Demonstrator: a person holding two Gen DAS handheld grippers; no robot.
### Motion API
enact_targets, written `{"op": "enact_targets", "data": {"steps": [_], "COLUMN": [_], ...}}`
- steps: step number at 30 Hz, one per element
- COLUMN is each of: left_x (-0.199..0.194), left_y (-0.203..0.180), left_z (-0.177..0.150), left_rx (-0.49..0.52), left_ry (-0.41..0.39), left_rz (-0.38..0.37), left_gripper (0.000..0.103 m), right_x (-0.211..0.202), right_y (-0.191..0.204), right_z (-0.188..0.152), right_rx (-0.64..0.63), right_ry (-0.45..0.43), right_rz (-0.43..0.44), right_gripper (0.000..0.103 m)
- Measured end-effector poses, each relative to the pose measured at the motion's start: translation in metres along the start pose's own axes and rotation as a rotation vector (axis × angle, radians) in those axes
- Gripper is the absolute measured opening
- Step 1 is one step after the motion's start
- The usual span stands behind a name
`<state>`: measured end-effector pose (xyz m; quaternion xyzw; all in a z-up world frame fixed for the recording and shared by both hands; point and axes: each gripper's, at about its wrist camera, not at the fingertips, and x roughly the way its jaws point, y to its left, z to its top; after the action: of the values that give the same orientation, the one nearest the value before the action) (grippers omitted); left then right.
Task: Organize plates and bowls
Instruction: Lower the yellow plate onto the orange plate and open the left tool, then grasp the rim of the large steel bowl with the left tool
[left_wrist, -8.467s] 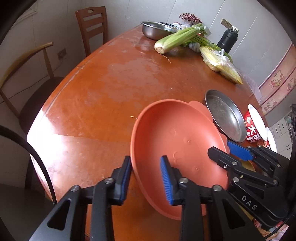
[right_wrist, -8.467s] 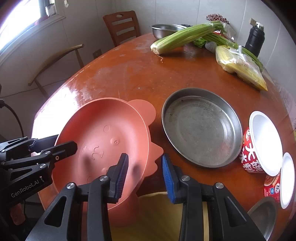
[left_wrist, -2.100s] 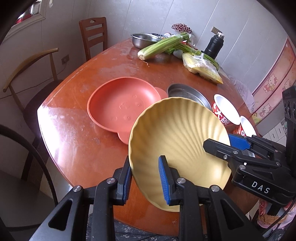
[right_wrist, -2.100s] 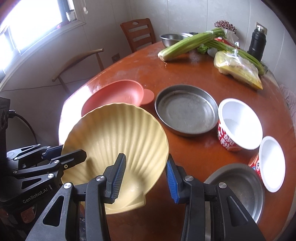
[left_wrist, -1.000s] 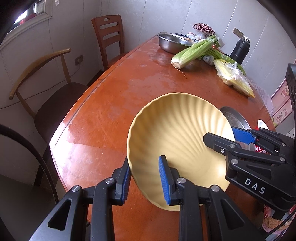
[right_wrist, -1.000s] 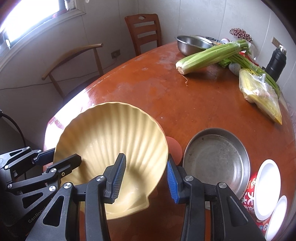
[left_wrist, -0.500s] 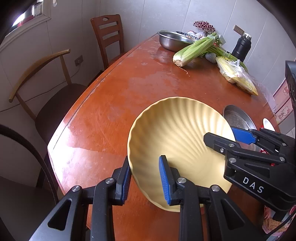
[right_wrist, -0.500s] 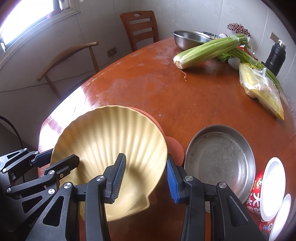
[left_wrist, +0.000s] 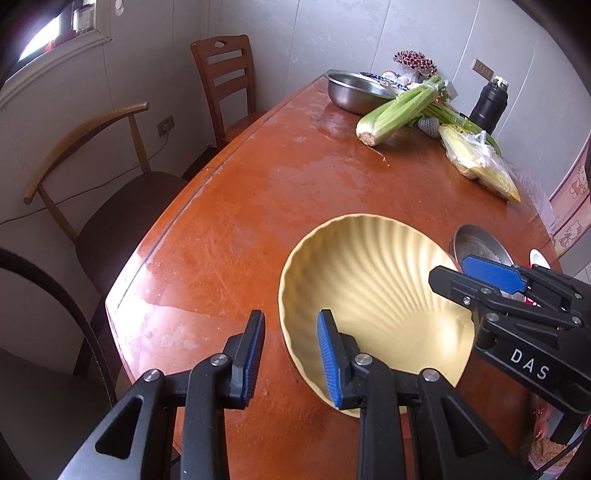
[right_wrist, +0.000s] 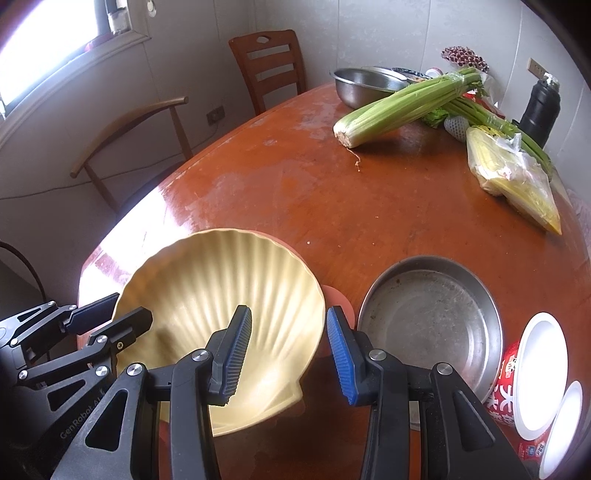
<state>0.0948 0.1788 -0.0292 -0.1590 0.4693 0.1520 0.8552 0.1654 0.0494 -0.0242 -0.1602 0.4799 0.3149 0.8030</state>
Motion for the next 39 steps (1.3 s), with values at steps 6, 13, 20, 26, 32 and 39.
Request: {"op": "enact_targets", "data": {"steps": [6,13,20,26,32,39], "left_x": [-0.019,-0.039,-0.057,-0.069,-0.073,-0.068], "left_y": [0.0,-0.019,-0.053,-0.092,-0.141,-0.2], "left_z": [0.005,0.005,0.002,0.0,-0.004,-0.014], "left_rx": [-0.004,0.023,0.082,0.134,0.208,0.304], "left_ry": [-0.045,-0.085,-0.119,-0.149,-0.152,-0.131], "left_rz": [-0.006,-0.014,-0.047,-0.098,-0.145,-0.197], "left_gripper": [0.03,0.037,0.038,0.042,0.043,0.044], "right_x": [-0.017,-0.058,-0.107,-0.14,-0.16,-0.174], "right_y": [-0.006,-0.024,-0.055,-0.094,-0.139,-0.193], "right_z": [0.0,-0.006,-0.029,-0.063,-0.098,-0.138], "right_rx": [0.024,0.07,0.091,0.152,0.222,0.317], "right_ry": [-0.035,-0.122,-0.22,-0.261,-0.268,-0.254], "right_rz": [0.01,0.009,-0.014,-0.054,-0.111,-0.192], "right_gripper": [0.044,0.044,0.046,0.048,0.048,0.048]}}
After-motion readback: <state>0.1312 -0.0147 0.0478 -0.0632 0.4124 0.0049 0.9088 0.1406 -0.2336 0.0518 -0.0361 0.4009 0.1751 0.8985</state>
